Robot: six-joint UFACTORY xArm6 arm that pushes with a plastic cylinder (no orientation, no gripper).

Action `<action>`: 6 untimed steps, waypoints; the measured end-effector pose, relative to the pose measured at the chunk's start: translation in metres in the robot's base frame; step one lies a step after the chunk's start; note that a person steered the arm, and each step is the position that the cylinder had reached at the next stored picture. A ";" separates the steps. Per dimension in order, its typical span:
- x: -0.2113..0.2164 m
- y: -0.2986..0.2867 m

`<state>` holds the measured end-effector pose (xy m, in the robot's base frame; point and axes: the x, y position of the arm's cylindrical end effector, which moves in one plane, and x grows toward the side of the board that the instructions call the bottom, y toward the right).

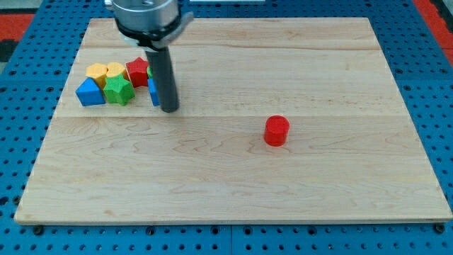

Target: Push the red circle into the green star

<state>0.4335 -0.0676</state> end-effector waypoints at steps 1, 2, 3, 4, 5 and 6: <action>-0.021 0.133; 0.002 0.241; 0.065 0.189; 0.056 0.094; 0.032 0.045; 0.049 0.106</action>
<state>0.4824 0.0384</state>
